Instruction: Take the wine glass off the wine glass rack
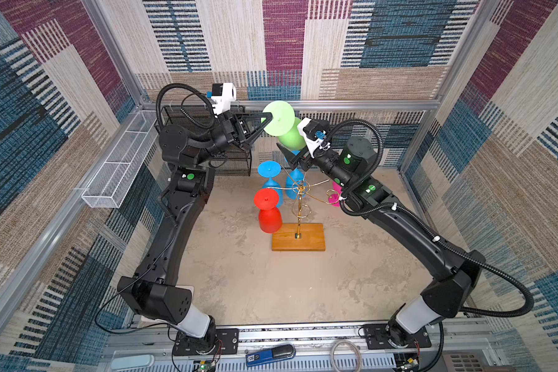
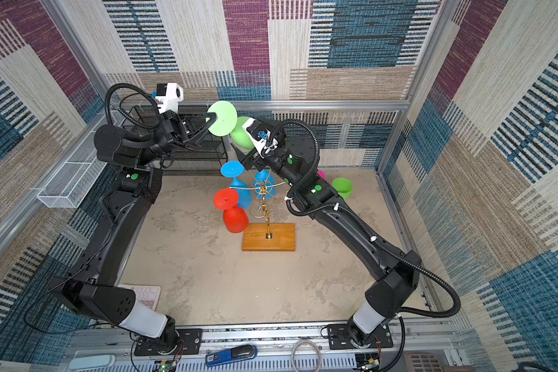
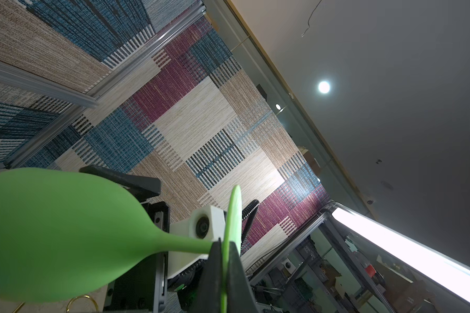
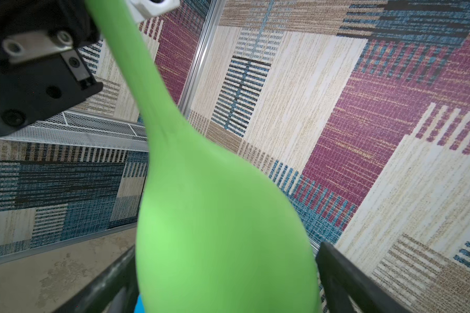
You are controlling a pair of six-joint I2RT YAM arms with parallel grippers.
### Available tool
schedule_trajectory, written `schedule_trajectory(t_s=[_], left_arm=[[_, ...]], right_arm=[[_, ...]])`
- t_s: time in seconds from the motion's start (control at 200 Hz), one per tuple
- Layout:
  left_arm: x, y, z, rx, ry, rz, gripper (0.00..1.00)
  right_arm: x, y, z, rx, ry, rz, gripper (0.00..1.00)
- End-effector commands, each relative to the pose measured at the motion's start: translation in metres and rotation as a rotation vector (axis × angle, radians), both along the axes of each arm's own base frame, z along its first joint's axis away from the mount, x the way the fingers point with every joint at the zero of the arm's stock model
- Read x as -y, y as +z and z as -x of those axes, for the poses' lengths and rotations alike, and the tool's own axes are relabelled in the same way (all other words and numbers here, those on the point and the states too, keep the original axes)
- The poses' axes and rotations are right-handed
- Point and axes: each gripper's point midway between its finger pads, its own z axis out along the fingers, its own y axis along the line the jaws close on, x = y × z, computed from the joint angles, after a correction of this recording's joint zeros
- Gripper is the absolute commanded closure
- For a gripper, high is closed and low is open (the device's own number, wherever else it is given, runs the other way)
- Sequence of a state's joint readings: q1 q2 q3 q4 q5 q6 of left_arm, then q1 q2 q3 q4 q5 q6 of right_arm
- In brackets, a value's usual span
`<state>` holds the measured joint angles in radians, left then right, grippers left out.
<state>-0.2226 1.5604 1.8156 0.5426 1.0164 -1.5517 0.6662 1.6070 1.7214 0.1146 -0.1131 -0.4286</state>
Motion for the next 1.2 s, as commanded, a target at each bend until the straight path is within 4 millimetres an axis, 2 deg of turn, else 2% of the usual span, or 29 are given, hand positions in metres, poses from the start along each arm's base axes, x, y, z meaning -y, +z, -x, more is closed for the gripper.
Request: schedule_trajectory(t_s=[0.0, 0.331, 0.551, 0.886, 0.942, 1.072, 1.197], left_arm=[[-0.003, 0.006, 0.005, 0.017, -0.005, 0.023, 1.0], [-0.008, 0.011, 0.004, 0.022, -0.023, 0.066, 1.0], [-0.008, 0.013, 0.004, 0.009, -0.036, 0.076, 1.0], [-0.007, 0.01, 0.002, 0.005, -0.034, 0.066, 1.0], [-0.007, 0.009, 0.0, 0.006, -0.032, 0.065, 0.94], [-0.007, 0.009, 0.0, 0.025, -0.016, 0.052, 0.73], [-0.01, 0.009, -0.002, 0.053, 0.01, 0.048, 0.64]], right_arm=[[0.0, 0.013, 0.003, 0.024, 0.015, -0.047, 0.0], [0.004, 0.019, -0.002, 0.021, -0.014, -0.072, 0.02], [0.0, 0.015, -0.009, 0.012, -0.022, -0.063, 0.03], [0.001, 0.013, -0.01, -0.01, -0.028, -0.065, 0.18], [0.001, 0.013, -0.009, -0.017, -0.028, -0.065, 0.19], [0.004, 0.012, -0.007, -0.05, -0.026, -0.075, 0.23], [0.01, 0.017, -0.002, -0.103, -0.023, -0.094, 0.26]])
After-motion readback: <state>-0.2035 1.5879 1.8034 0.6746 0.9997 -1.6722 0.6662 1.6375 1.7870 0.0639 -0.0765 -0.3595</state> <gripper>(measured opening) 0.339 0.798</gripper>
